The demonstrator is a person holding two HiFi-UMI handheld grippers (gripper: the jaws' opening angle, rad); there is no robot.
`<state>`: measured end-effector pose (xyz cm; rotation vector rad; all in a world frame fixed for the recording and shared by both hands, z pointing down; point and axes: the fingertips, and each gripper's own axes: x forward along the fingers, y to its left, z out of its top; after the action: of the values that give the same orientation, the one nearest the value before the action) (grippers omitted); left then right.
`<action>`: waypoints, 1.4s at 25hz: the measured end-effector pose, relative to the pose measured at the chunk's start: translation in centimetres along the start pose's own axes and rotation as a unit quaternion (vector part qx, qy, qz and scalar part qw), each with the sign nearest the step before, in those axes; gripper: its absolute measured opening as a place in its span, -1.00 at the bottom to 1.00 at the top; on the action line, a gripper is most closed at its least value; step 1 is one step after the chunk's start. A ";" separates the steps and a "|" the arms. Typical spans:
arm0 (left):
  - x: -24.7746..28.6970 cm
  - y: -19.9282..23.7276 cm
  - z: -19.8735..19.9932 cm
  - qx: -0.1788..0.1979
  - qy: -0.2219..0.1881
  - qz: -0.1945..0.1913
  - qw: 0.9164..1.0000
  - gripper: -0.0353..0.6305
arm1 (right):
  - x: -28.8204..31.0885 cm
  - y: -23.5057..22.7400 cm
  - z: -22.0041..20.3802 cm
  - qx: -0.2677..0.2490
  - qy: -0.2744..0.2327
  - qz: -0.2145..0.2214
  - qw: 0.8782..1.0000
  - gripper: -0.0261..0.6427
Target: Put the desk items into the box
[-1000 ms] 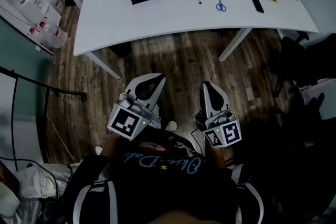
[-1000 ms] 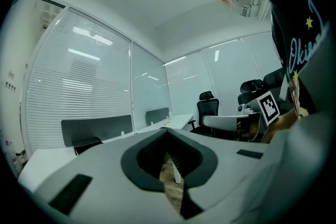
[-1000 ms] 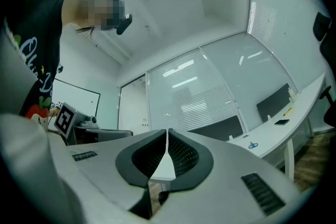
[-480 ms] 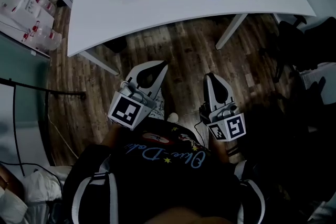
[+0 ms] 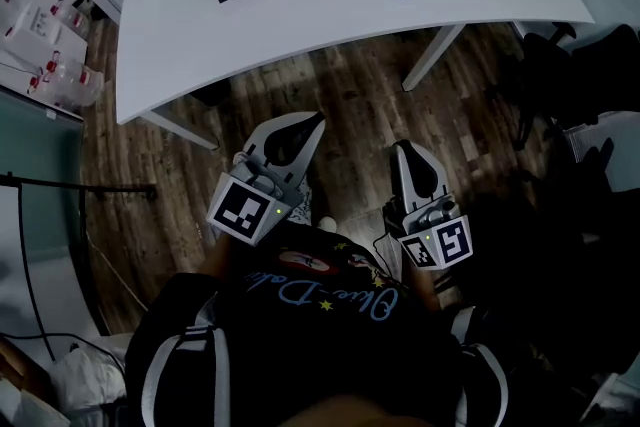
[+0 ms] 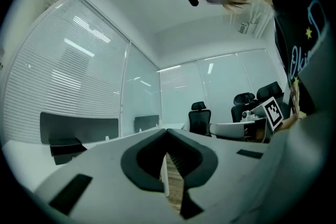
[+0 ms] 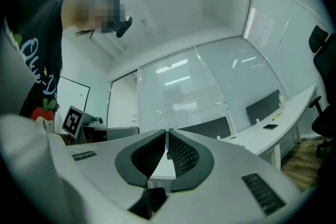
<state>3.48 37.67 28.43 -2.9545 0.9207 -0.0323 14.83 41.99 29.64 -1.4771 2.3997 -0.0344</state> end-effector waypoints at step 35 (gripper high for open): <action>6.9 11.0 -1.3 -0.009 0.011 0.034 0.999 -0.91 | 12.1 -5.5 -2.0 -0.004 0.034 0.034 0.999 -0.79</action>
<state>2.86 24.64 29.25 -2.9427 1.0298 -0.0553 14.03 28.56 29.41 -1.4185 2.5053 -0.0605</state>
